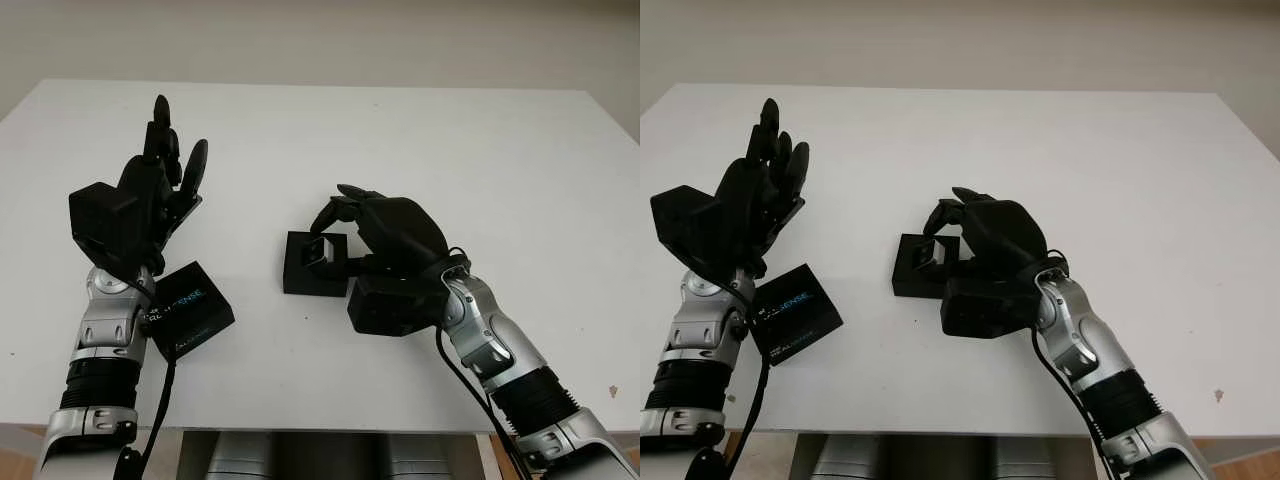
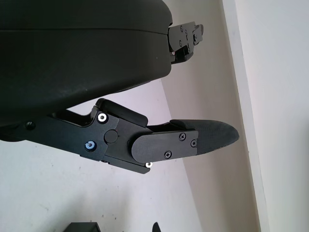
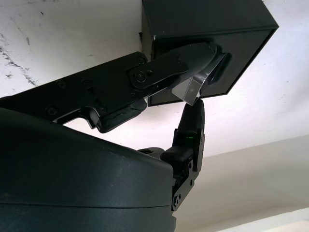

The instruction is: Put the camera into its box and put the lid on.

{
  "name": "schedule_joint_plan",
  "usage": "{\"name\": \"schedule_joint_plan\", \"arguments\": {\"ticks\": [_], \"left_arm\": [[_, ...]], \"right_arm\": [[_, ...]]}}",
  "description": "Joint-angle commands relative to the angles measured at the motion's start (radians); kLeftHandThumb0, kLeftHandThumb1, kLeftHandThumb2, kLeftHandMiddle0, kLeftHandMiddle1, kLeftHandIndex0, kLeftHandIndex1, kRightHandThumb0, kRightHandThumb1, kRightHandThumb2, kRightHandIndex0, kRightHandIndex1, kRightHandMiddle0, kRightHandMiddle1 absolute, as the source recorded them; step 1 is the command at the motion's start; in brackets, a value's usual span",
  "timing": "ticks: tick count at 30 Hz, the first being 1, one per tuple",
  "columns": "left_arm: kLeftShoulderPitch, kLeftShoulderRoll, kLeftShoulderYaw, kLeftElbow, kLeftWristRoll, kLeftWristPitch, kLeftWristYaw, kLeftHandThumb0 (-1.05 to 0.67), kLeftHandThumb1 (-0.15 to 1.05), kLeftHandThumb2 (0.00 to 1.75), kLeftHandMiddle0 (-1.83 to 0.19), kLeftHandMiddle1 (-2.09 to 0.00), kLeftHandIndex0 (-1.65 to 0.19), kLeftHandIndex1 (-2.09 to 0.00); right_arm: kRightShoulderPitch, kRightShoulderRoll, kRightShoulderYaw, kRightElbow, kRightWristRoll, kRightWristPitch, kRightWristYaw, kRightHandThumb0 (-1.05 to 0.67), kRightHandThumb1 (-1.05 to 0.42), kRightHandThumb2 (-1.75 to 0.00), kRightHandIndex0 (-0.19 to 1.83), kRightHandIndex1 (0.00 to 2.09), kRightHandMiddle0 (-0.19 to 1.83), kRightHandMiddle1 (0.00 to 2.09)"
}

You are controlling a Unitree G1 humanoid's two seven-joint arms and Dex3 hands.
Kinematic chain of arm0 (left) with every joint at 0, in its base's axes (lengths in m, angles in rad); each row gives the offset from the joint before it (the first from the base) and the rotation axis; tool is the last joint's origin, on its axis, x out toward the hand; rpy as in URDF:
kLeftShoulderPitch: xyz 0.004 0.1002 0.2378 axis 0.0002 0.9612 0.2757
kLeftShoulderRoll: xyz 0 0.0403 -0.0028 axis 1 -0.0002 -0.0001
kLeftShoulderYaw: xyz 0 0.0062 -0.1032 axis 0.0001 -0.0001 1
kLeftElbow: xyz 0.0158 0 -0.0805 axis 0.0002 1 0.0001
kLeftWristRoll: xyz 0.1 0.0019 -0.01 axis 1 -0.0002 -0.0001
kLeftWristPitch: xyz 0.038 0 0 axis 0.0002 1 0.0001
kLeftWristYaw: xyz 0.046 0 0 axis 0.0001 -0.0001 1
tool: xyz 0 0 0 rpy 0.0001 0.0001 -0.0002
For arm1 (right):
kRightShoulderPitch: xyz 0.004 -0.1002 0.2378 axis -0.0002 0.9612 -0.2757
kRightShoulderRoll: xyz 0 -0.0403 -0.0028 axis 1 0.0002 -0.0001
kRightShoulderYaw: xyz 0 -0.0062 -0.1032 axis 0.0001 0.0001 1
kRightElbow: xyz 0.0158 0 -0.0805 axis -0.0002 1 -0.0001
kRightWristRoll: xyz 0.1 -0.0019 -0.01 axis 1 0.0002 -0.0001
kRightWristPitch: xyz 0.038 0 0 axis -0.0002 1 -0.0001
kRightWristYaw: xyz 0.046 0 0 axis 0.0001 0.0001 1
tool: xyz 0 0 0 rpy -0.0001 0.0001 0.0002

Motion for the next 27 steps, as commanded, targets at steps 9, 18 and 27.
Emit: {"name": "schedule_joint_plan", "arguments": {"ticks": [9,18,27], "left_arm": [[0.006,0.007,-0.008,-0.023,0.020,-0.003,0.011,-0.72,1.05,0.51,0.19,0.00,0.19,0.00],[0.011,0.002,-0.008,-0.033,0.021,0.003,0.020,-0.72,1.05,0.49,0.19,0.00,0.19,0.00],[0.014,0.004,-0.008,-0.039,0.024,0.007,0.023,-0.72,1.05,0.48,0.19,0.00,0.19,0.00]], "right_arm": [[-0.011,0.001,-0.005,0.041,0.027,-0.068,-0.050,-0.45,-0.92,-0.05,0.43,0.10,0.54,1.26],[-0.014,-0.006,-0.002,0.049,0.013,-0.082,-0.060,-0.41,-0.92,-0.05,0.46,0.09,0.52,1.46],[-0.019,0.027,-0.032,0.085,0.075,-0.112,-0.109,-0.35,-0.90,-0.05,0.48,0.09,0.49,1.49]]}}
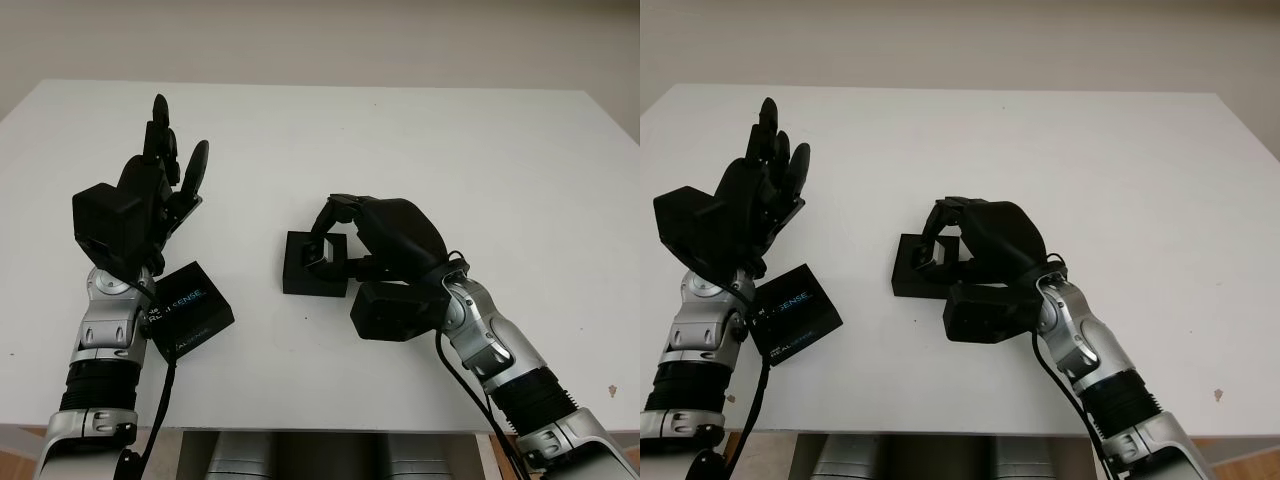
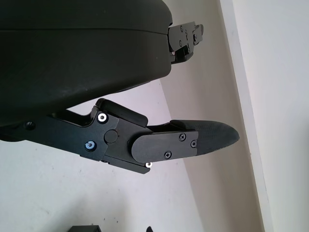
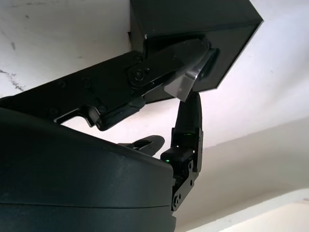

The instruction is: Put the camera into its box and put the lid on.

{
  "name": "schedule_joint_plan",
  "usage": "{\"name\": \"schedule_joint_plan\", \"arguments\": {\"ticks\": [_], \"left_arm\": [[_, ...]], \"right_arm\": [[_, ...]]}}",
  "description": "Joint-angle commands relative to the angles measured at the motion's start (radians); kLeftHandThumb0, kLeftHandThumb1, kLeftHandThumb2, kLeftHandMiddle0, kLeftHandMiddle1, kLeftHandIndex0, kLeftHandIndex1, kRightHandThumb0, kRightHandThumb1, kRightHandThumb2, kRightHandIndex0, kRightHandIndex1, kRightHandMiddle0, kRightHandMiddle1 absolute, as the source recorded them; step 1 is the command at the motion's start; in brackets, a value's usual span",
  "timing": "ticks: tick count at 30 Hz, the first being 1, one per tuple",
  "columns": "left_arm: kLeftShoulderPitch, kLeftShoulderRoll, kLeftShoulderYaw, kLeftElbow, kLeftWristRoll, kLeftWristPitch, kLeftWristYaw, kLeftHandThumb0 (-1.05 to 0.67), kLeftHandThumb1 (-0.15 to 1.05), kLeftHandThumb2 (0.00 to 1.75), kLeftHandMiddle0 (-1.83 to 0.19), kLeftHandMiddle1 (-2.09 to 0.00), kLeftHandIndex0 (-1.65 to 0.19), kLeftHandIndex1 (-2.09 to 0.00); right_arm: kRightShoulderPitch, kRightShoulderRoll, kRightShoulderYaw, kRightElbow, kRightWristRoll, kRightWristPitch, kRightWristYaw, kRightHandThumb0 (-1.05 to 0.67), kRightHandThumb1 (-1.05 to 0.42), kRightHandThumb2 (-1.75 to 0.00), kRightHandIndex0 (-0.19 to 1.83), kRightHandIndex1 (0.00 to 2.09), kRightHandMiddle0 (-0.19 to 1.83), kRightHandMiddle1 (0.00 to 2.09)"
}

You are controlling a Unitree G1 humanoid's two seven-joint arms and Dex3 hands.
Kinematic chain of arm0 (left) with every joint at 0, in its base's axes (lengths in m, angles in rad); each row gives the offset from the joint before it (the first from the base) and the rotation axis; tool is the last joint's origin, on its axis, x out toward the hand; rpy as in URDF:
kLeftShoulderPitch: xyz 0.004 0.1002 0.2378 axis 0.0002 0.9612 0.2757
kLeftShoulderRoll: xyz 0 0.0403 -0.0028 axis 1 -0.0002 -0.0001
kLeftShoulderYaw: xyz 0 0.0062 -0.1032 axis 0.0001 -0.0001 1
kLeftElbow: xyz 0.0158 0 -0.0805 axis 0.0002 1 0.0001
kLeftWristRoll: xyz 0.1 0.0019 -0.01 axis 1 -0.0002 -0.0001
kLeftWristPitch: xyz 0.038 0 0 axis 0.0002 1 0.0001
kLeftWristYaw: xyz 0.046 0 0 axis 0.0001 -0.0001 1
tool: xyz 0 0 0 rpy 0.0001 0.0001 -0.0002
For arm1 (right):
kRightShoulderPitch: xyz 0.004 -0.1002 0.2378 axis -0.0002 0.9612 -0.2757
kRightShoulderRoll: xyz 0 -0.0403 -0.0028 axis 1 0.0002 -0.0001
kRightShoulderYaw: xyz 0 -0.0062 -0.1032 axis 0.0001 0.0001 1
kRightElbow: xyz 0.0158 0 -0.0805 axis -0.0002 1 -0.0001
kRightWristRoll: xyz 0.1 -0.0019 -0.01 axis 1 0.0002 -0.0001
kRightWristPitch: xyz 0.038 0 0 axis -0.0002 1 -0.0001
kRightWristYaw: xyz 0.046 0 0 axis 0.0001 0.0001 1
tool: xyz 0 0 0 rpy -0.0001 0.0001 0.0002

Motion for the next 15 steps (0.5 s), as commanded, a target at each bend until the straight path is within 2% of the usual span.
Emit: {"name": "schedule_joint_plan", "arguments": {"ticks": [1,15], "left_arm": [[0.006,0.004,-0.004,-0.022,0.001,0.001,0.002,-0.72,1.05,0.48,0.19,0.00,0.19,0.00],[0.002,0.009,-0.001,-0.024,-0.002,0.010,-0.009,-0.72,1.05,0.48,0.19,0.00,0.19,0.00]], "right_arm": [[-0.023,0.013,-0.023,0.023,0.024,-0.029,-0.034,-0.35,-0.90,-0.05,0.48,0.09,0.50,1.50],[-0.038,0.037,-0.076,0.013,0.146,-0.032,-0.002,-0.35,-0.94,-0.06,0.44,0.06,0.37,1.60]]}}
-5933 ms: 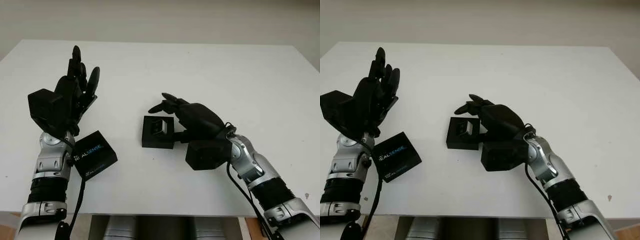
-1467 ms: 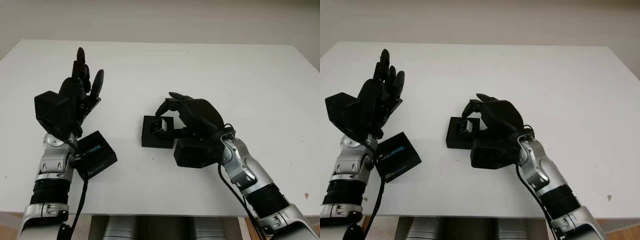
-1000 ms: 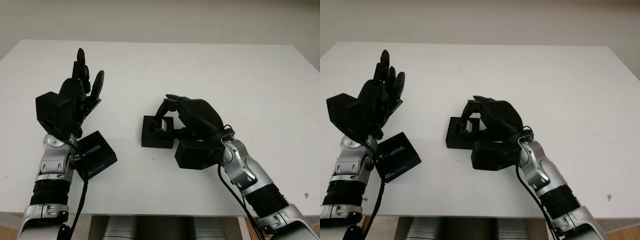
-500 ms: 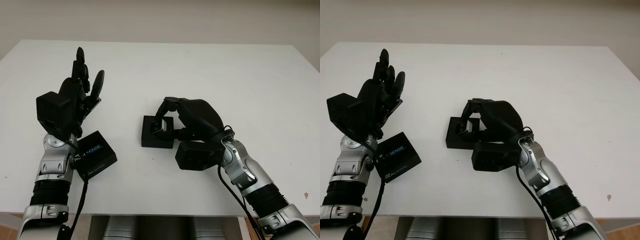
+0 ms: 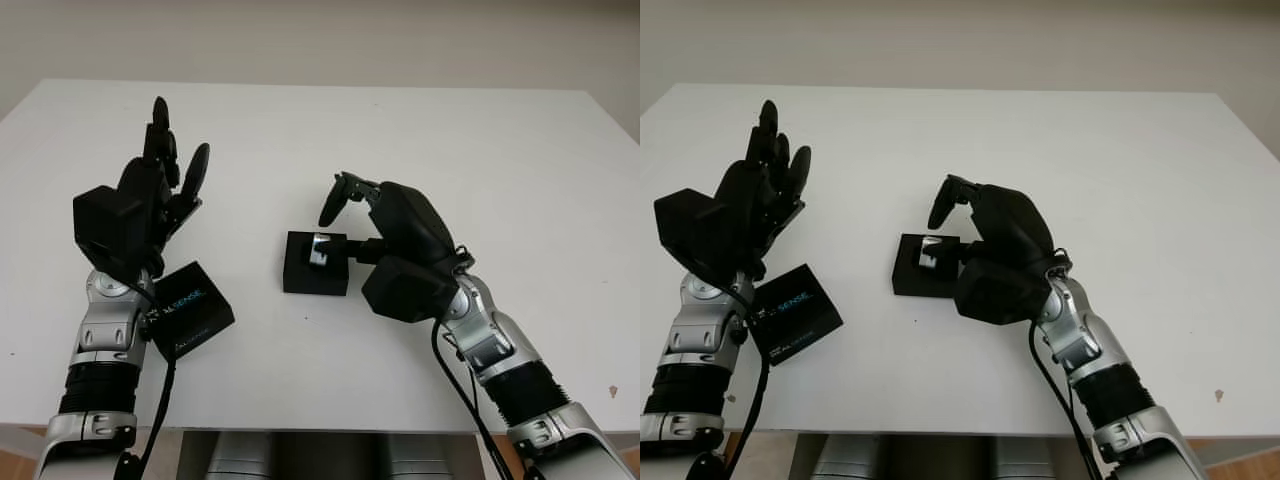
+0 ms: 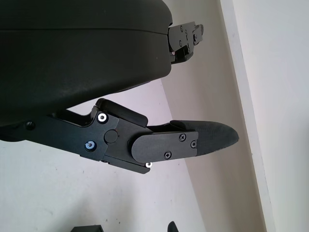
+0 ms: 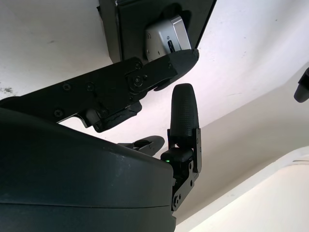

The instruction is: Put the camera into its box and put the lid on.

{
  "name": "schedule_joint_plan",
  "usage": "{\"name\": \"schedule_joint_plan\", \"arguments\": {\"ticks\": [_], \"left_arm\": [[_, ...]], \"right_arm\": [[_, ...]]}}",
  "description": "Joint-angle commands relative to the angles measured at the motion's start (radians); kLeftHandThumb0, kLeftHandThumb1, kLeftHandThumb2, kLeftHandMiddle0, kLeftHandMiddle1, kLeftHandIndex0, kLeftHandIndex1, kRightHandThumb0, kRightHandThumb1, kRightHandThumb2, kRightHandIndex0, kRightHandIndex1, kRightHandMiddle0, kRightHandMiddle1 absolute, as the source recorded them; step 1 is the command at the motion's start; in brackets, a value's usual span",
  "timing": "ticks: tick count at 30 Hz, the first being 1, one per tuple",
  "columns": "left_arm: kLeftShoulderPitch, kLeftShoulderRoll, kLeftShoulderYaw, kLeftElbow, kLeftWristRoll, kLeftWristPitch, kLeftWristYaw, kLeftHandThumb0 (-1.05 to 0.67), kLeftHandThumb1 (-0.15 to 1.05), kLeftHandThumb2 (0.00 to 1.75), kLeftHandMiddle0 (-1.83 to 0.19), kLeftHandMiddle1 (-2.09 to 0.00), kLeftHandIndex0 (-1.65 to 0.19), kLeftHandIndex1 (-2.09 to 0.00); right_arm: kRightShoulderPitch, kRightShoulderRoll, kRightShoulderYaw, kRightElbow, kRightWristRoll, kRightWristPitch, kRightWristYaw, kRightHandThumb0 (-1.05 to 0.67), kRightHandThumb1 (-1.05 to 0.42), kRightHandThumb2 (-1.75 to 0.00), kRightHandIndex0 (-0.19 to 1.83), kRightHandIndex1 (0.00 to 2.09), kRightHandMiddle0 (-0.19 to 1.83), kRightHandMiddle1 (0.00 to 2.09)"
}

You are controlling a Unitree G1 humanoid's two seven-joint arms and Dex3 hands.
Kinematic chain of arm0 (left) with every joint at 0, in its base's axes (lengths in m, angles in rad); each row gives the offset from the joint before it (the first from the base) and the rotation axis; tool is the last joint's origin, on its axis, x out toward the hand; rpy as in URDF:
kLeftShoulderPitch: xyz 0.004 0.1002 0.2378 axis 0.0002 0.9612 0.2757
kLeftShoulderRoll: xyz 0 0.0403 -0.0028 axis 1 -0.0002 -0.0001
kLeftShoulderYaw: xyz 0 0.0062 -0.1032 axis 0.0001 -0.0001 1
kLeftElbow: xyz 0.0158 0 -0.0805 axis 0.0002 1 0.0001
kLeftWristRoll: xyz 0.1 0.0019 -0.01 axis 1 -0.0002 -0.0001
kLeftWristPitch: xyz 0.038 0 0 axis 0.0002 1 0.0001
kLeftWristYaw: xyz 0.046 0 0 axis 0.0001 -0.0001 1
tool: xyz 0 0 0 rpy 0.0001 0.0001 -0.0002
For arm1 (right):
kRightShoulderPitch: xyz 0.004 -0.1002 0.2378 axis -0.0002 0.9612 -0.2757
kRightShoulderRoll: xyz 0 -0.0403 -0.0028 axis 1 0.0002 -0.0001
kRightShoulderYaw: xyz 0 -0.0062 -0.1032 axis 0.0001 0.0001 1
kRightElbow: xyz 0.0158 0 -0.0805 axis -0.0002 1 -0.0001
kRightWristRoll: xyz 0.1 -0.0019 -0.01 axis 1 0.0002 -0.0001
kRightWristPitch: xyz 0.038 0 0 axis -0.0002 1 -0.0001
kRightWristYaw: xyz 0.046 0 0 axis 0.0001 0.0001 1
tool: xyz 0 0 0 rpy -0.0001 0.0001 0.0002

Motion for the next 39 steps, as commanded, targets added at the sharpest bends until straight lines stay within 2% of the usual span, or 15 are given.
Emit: {"name": "schedule_joint_plan", "arguments": {"ticks": [1,10,17,20,24,27,29,32,36,39], "left_arm": [[-0.004,0.008,-0.002,-0.013,-0.003,0.006,-0.003,-0.72,1.05,0.48,0.19,0.00,0.19,0.00],[-0.008,0.009,-0.004,-0.020,0.001,0.021,-0.001,-0.73,1.05,0.46,0.19,0.00,0.19,0.00],[-0.004,0.009,-0.005,-0.027,0.001,0.026,-0.003,-0.73,1.05,0.47,0.19,0.00,0.19,0.00],[-0.006,0.008,-0.003,-0.022,-0.003,0.023,-0.006,-0.72,1.05,0.47,0.19,0.00,0.19,0.00],[-0.005,0.008,-0.004,-0.022,0.000,0.019,-0.005,-0.73,1.05,0.47,0.19,0.00,0.19,0.00],[-0.004,0.009,-0.004,-0.025,-0.001,0.026,-0.007,-0.73,1.05,0.47,0.19,0.00,0.19,0.00],[-0.004,0.010,-0.004,-0.026,-0.001,0.027,-0.007,-0.73,1.05,0.47,0.19,0.00,0.19,0.00],[-0.004,0.009,-0.002,-0.025,-0.003,0.025,-0.008,-0.73,1.05,0.47,0.19,0.00,0.19,0.00],[-0.001,0.008,-0.003,-0.027,0.001,0.022,-0.002,-0.73,1.05,0.47,0.19,0.00,0.19,0.00],[0.000,0.008,-0.004,-0.028,0.005,0.020,0.000,-0.73,1.05,0.47,0.19,0.00,0.19,0.00]], "right_arm": [[-0.009,0.010,-0.019,-0.031,0.020,0.010,0.009,-0.35,-0.94,-0.06,0.44,0.06,0.37,1.61],[-0.007,0.005,-0.014,-0.056,0.012,0.012,0.040,-0.36,-0.93,-0.05,0.45,0.06,0.41,1.58],[0.000,0.003,-0.006,-0.111,-0.023,0.111,0.115,-0.41,-0.95,-0.06,0.43,0.05,0.38,1.55],[0.003,0.000,-0.003,-0.127,-0.043,0.130,0.119,-0.41,-0.94,-0.05,0.42,0.04,0.38,1.46],[-0.006,-0.021,-0.002,-0.143,-0.060,0.128,0.142,-0.41,-0.93,-0.05,0.38,0.04,0.33,1.13],[-0.044,-0.076,-0.001,-0.133,-0.058,0.057,0.185,-0.42,-0.92,-0.05,0.32,0.02,0.32,0.91],[-0.095,-0.131,0.005,-0.117,-0.065,-0.014,0.224,-0.40,-0.89,-0.05,0.26,0.02,0.38,0.67],[-0.171,-0.194,-0.003,-0.097,-0.040,-0.105,0.291,-0.38,-0.86,-0.05,0.21,0.02,0.44,0.47],[-0.266,-0.260,0.005,-0.057,-0.061,-0.237,0.297,-0.37,-0.82,-0.04,0.23,0.05,0.50,0.40],[-0.314,-0.297,0.023,-0.032,-0.135,-0.328,0.249,-0.39,-0.82,-0.05,0.27,0.07,0.54,0.41]]}}
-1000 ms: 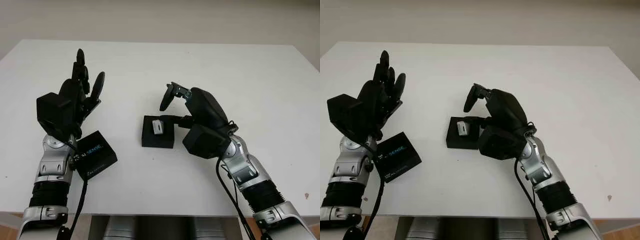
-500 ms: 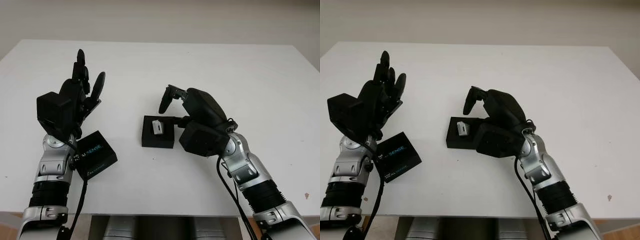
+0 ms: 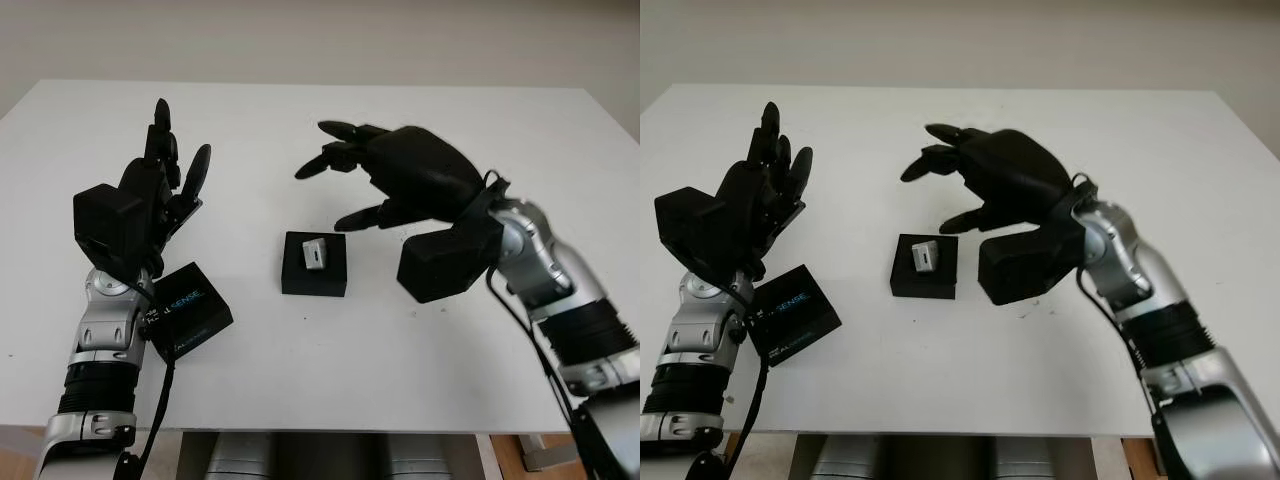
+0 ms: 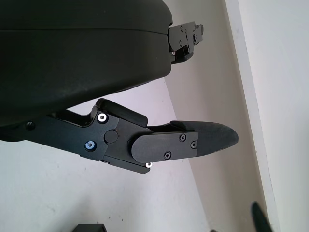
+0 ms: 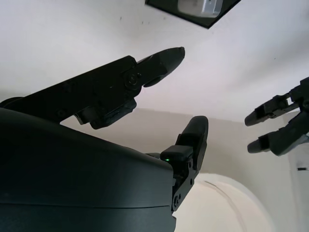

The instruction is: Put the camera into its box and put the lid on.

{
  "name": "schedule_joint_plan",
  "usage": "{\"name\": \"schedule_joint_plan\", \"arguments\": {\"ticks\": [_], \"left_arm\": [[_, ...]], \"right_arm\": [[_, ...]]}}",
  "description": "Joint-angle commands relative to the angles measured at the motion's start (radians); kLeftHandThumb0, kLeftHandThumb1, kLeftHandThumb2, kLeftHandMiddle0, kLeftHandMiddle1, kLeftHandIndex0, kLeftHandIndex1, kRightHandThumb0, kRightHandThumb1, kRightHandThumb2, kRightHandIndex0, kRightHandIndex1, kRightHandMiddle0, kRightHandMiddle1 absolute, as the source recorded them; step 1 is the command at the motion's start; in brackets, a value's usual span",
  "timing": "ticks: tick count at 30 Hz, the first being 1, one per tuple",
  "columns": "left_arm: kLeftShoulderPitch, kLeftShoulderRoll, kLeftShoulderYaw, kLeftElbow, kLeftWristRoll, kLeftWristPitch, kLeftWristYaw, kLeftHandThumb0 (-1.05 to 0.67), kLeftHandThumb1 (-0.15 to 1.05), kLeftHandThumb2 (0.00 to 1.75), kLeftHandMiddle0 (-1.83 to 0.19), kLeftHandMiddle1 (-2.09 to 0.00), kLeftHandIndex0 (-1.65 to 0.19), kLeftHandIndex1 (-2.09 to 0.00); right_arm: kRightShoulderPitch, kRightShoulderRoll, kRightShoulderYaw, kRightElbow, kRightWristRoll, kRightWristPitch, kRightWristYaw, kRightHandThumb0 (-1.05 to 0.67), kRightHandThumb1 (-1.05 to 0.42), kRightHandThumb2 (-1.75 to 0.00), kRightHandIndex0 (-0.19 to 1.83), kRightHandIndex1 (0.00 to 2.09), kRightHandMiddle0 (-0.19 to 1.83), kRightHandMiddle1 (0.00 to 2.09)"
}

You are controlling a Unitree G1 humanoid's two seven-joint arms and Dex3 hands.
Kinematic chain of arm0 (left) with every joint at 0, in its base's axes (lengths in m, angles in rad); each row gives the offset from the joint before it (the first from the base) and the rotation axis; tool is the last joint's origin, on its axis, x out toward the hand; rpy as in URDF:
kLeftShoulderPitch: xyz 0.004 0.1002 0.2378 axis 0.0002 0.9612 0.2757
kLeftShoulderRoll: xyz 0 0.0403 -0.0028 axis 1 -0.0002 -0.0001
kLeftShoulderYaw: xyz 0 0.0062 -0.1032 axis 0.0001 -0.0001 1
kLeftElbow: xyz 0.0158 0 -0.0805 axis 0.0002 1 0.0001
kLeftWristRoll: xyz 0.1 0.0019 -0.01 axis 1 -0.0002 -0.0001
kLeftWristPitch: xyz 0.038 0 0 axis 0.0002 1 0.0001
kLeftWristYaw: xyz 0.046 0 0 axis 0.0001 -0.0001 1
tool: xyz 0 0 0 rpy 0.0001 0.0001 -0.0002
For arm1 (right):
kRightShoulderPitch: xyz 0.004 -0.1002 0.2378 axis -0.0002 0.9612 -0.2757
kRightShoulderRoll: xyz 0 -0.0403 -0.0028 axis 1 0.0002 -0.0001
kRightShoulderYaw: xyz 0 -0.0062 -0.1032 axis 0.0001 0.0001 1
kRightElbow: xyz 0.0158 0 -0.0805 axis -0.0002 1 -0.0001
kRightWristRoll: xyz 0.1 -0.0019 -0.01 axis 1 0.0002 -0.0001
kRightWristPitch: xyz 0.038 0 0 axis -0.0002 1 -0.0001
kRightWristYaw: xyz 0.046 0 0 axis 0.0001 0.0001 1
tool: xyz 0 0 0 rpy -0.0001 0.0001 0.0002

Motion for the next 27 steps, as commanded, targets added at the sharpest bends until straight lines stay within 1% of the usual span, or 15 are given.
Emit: {"name": "schedule_joint_plan", "arguments": {"ticks": [1,5,9,11,15,21,27], "left_arm": [[0.000,0.007,-0.004,-0.017,0.003,-0.005,0.003,-0.73,1.05,0.47,0.19,0.00,0.19,0.00],[0.001,0.005,-0.001,-0.015,0.000,-0.007,0.003,-0.73,1.05,0.48,0.19,0.00,0.19,0.00],[0.002,0.004,-0.001,-0.013,-0.001,-0.012,0.002,-0.72,1.05,0.48,0.19,0.00,0.19,0.00],[0.003,0.004,-0.001,-0.014,-0.002,-0.009,0.002,-0.72,1.05,0.48,0.19,0.00,0.19,0.00],[0.006,0.004,-0.003,-0.019,0.005,-0.009,0.008,-0.72,1.05,0.48,0.19,0.00,0.19,0.00],[0.007,0.003,-0.004,-0.020,0.004,-0.013,0.006,-0.71,1.05,0.49,0.19,0.00,0.19,0.00],[0.008,0.000,-0.004,-0.025,0.006,-0.002,0.014,-0.72,1.05,0.48,0.19,0.00,0.19,0.00]], "right_arm": [[-0.039,-0.027,0.017,0.020,-0.042,-0.054,-0.032,-0.39,-0.82,-0.05,0.27,0.07,0.55,0.41],[-0.075,-0.052,0.039,0.054,-0.136,-0.151,-0.117,-0.39,-0.81,-0.05,0.26,0.06,0.57,0.42],[-0.098,-0.063,0.063,0.091,-0.222,-0.210,-0.210,-0.38,-0.81,-0.05,0.31,0.08,0.58,0.42],[-0.106,-0.064,0.077,0.106,-0.256,-0.226,-0.245,-0.38,-0.84,-0.06,0.31,0.08,0.57,0.42],[-0.120,-0.068,0.104,0.127,-0.321,-0.240,-0.310,-0.39,-0.84,-0.06,0.32,0.08,0.55,0.41],[-0.134,-0.054,0.137,0.183,-0.334,-0.270,-0.352,-0.39,-0.86,-0.06,0.31,0.07,0.57,0.41],[-0.152,-0.045,0.180,0.224,-0.369,-0.273,-0.382,-0.38,-0.87,-0.06,0.30,0.06,0.58,0.40]]}}
